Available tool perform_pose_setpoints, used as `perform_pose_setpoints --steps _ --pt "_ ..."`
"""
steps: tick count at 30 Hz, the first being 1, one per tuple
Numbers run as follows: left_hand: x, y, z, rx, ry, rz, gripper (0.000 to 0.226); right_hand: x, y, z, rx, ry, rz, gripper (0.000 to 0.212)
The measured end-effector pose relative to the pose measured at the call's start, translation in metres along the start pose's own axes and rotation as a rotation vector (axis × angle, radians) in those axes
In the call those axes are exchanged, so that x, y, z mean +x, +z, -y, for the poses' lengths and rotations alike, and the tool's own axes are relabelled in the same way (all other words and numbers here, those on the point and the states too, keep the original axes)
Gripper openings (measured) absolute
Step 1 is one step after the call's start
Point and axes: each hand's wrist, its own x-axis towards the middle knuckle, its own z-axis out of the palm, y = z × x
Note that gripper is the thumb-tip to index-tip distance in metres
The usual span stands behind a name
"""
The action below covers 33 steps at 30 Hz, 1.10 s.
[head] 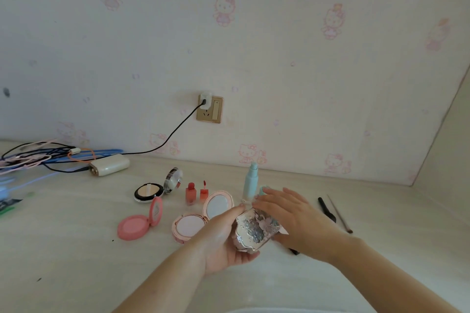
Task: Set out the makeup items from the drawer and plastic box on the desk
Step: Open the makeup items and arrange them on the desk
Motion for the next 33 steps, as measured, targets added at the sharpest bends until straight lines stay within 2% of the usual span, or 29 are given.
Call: perform_pose_setpoints --steps 2,3,6,8,11,15,22,25,29,33 --pt "0.002 -0.007 0.001 -0.017 0.03 0.047 0.06 0.0 0.0 -0.004 0.028 0.009 -0.014 0.081" --pt "0.002 -0.009 0.003 -0.036 0.063 0.065 0.06 -0.001 -0.001 -0.003 0.104 0.053 -0.009 0.077" --pt "0.003 -0.013 0.009 -0.105 0.19 0.07 0.045 -0.003 0.0 0.006 0.402 0.299 -0.003 0.069" --pt "0.004 -0.01 0.015 -0.087 0.292 0.095 0.045 -0.003 0.001 0.017 0.542 0.405 -0.024 0.061" --pt "0.006 -0.002 0.024 -0.037 0.416 0.099 0.041 -0.001 0.006 0.032 0.716 0.487 -0.064 0.051" --pt "0.008 0.003 0.031 -0.096 0.479 0.051 0.033 0.001 0.007 0.044 0.763 0.551 -0.093 0.035" --pt "0.012 0.006 0.037 -0.056 0.493 0.026 0.034 0.003 0.003 0.056 0.651 0.603 -0.062 0.026" --pt "0.013 0.006 0.038 -0.077 0.476 0.035 0.035 0.002 0.002 0.051 0.671 0.678 -0.073 0.036" --pt "0.015 0.005 0.038 -0.119 0.419 0.021 0.032 -0.002 -0.002 0.04 0.638 0.735 -0.003 0.043" --pt "0.015 0.003 0.039 -0.15 0.329 -0.028 0.032 -0.008 -0.006 0.03 0.799 0.892 -0.012 0.043"
